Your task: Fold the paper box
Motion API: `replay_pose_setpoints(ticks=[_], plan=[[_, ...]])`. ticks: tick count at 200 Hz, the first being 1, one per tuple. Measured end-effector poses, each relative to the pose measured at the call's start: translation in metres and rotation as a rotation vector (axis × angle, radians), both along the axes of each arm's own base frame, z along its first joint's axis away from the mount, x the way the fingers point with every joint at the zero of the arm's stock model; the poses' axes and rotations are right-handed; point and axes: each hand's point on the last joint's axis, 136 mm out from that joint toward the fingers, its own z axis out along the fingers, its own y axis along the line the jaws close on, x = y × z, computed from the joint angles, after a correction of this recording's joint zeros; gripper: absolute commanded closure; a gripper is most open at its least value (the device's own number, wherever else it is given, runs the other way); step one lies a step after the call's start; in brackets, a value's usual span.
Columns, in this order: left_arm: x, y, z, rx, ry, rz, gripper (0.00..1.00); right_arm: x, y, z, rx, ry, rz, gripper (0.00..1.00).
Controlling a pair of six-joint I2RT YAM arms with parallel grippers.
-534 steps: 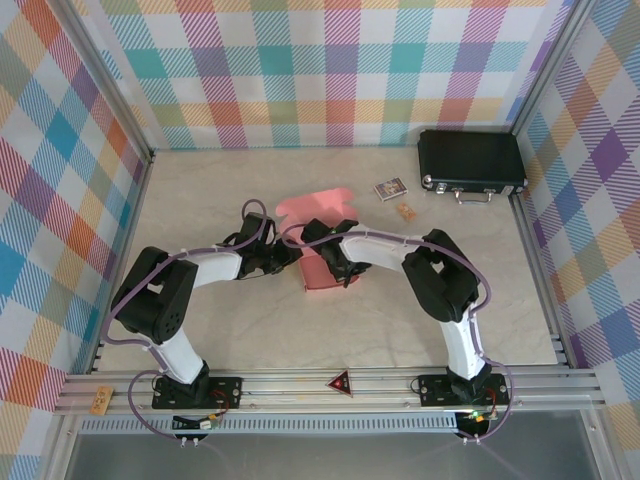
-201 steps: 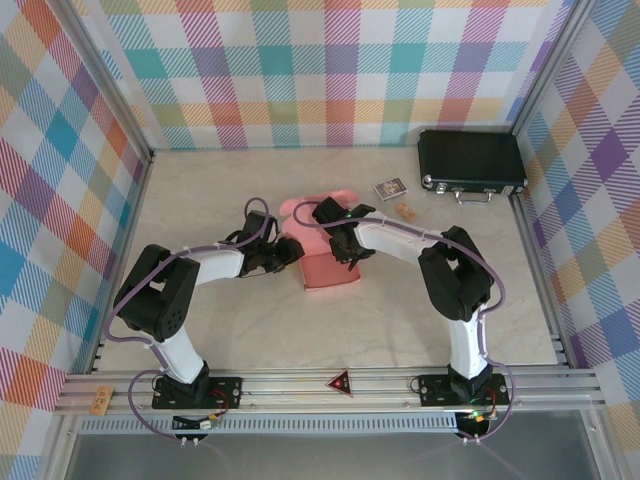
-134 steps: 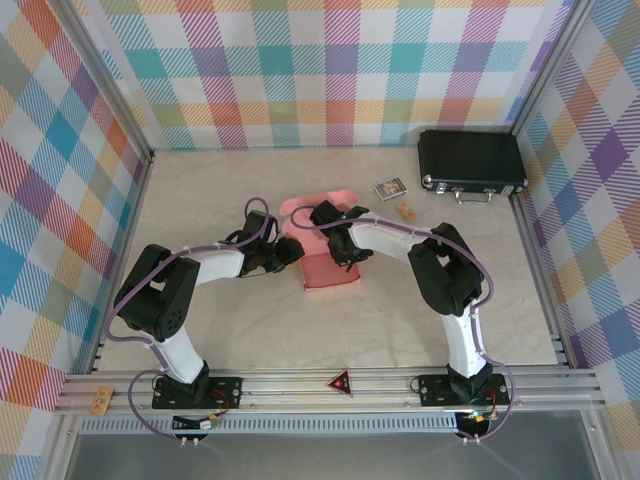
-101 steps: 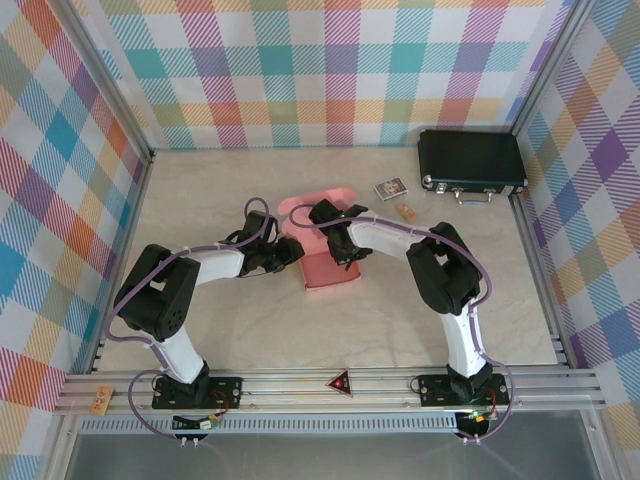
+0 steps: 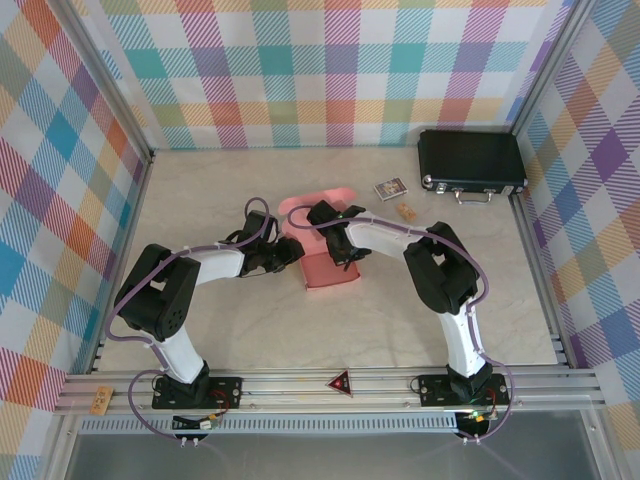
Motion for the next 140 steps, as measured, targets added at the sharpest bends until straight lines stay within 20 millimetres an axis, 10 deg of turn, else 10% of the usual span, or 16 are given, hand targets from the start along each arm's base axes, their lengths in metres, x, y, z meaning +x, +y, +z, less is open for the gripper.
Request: replay_pose_setpoints(ticks=[140], plan=[[0.0009,-0.0004,0.0005,-0.001,-0.001,0.000,0.67,0.0024,-0.0027,-0.0087,-0.036,0.002,-0.007,0.89]])
